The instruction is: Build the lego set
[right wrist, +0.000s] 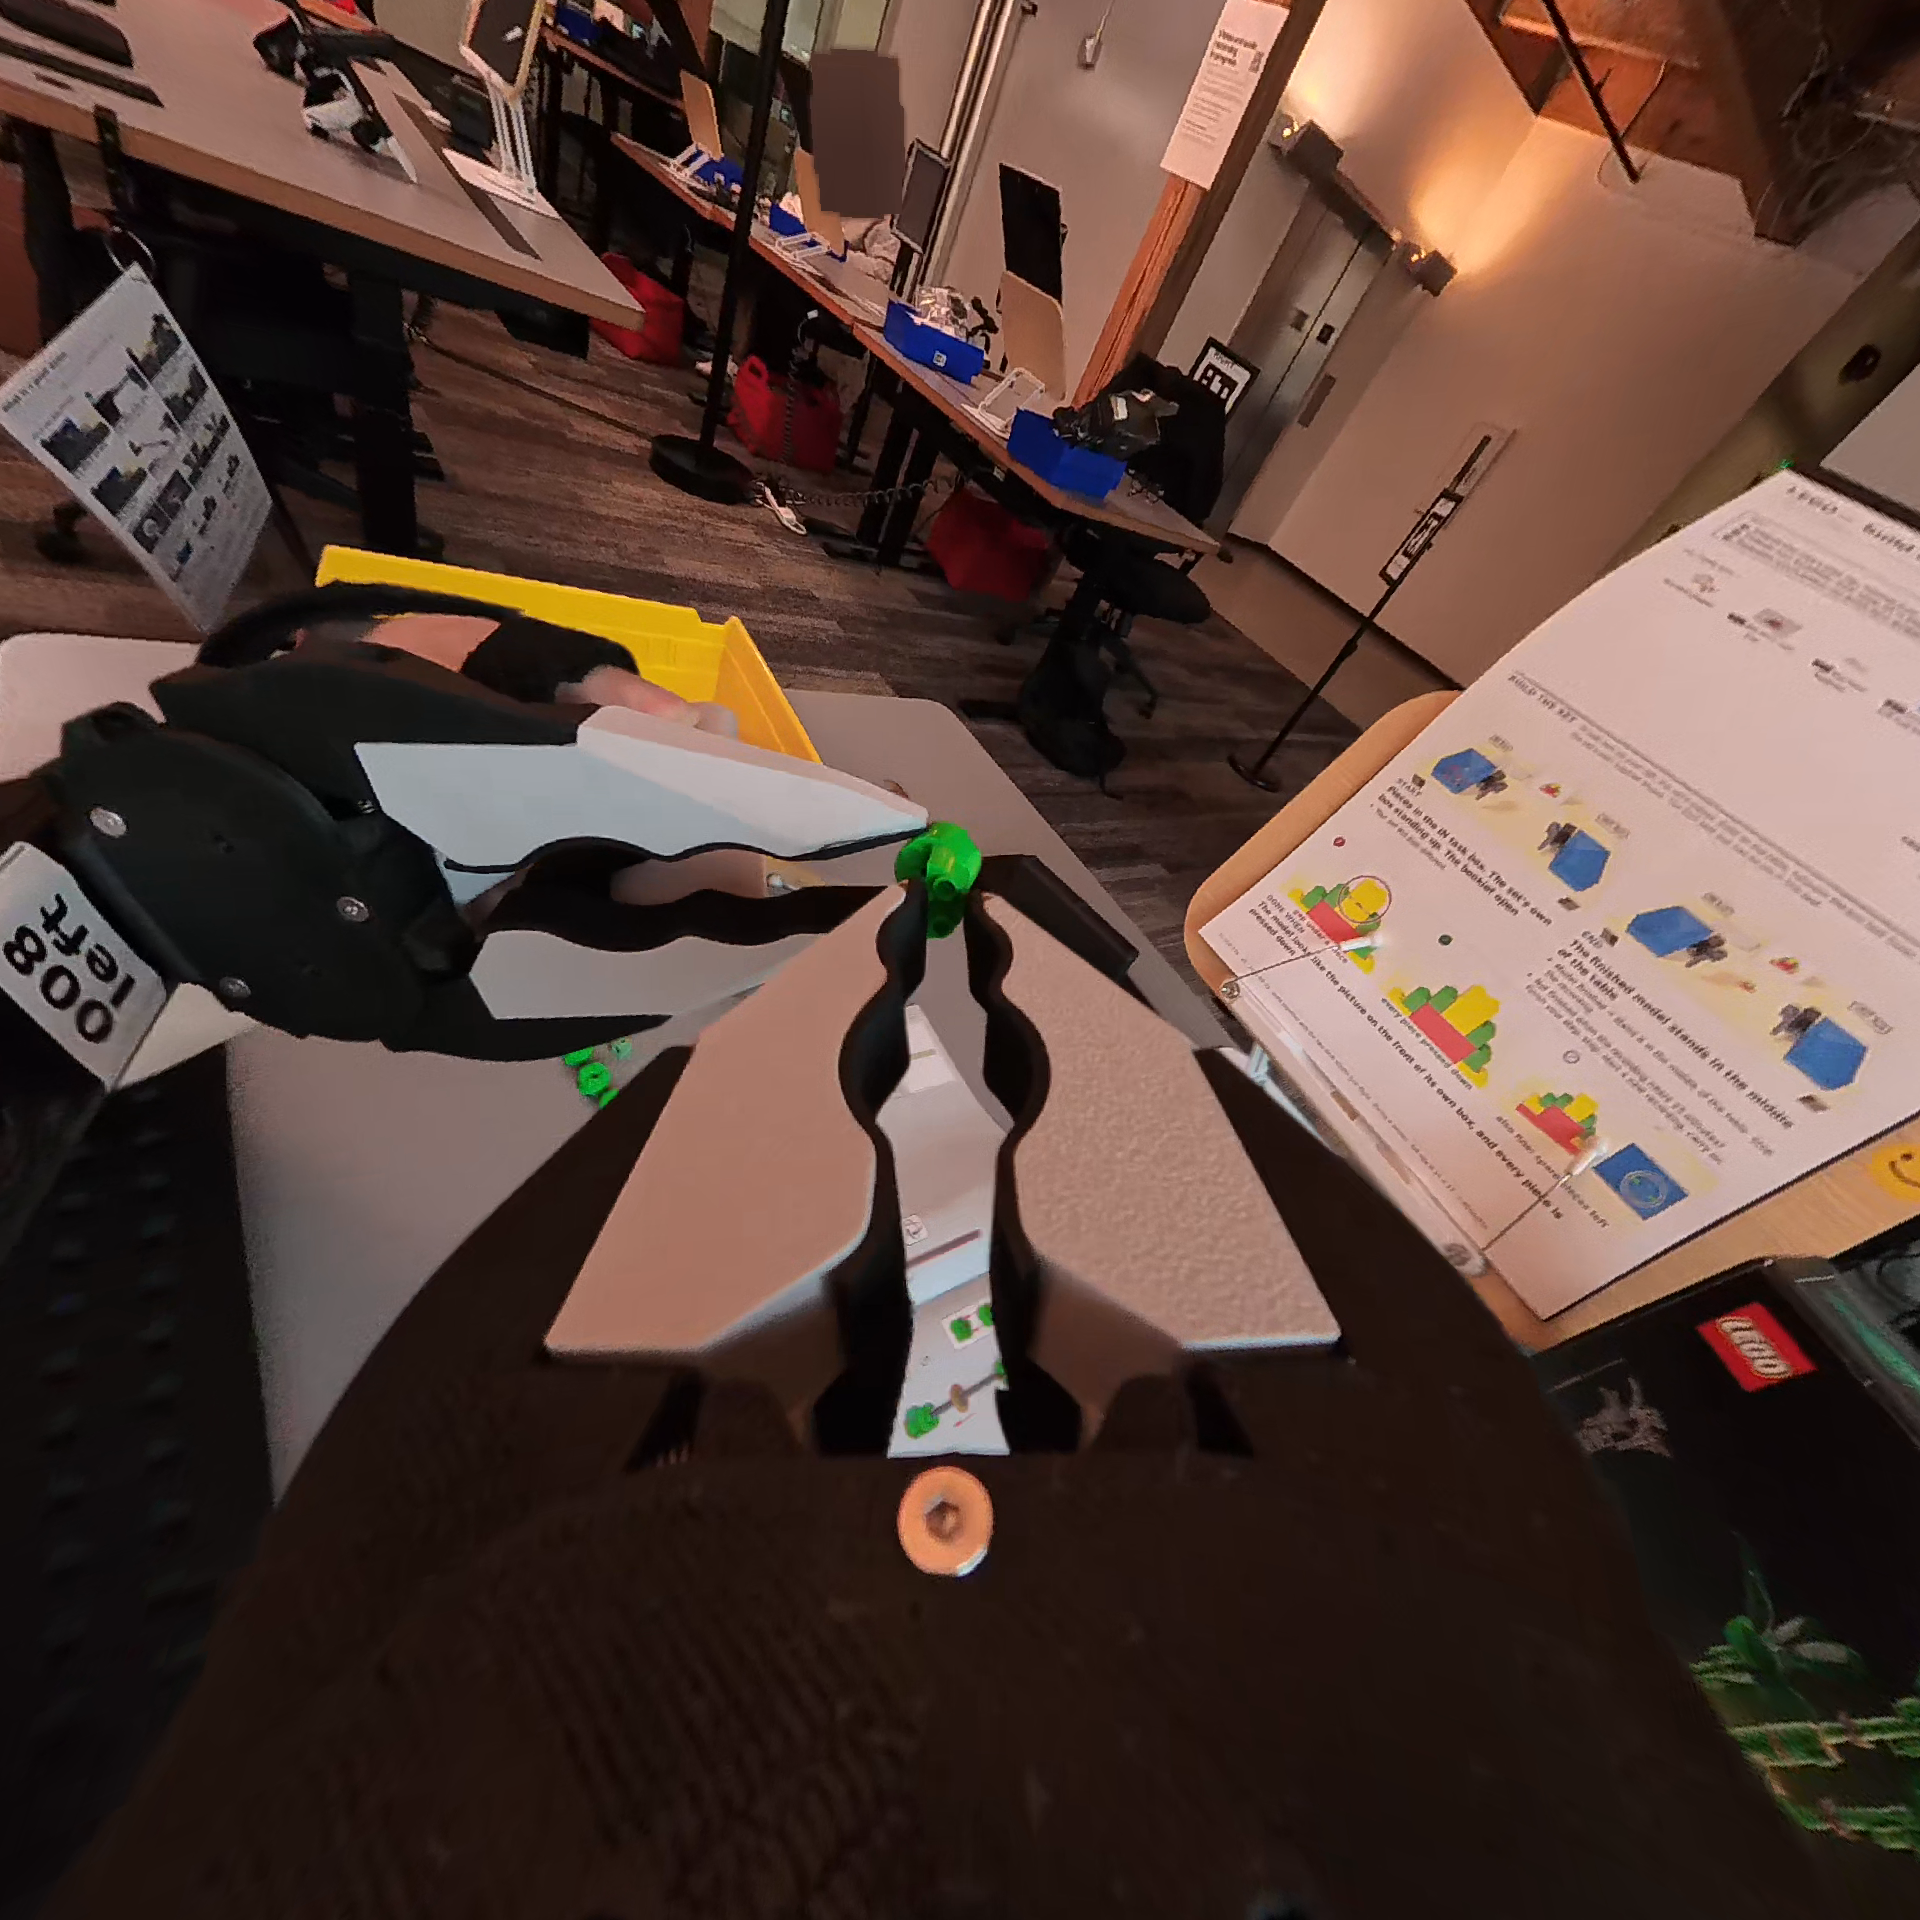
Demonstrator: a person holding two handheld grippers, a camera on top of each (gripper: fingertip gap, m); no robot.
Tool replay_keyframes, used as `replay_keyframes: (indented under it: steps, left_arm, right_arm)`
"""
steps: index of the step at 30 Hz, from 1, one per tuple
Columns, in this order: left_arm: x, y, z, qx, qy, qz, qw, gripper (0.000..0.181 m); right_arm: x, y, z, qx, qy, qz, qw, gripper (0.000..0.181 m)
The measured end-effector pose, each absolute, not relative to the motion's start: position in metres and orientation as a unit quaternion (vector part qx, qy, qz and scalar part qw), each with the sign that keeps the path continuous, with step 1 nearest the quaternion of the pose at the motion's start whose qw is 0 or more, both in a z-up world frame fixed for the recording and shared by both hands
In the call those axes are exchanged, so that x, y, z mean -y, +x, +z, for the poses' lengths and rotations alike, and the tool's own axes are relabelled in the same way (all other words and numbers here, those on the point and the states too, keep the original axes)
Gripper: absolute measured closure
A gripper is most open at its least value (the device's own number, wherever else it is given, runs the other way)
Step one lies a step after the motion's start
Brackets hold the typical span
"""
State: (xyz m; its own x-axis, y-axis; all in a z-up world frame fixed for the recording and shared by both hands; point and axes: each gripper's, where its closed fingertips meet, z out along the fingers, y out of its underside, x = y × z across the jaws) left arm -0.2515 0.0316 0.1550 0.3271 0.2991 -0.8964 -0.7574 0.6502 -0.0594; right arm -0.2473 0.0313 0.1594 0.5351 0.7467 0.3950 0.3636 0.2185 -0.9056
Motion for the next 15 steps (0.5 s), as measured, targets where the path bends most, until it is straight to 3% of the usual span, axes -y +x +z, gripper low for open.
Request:
replay_keyframes:
  steps: [15]
  left_arm:
    - [0.0,-0.26,0.177,-0.406,-0.152,0.375,0.82,0.17]
  right_arm:
    - [0.002,-0.258,0.181,0.52,-0.478,0.044,0.706,0.176]
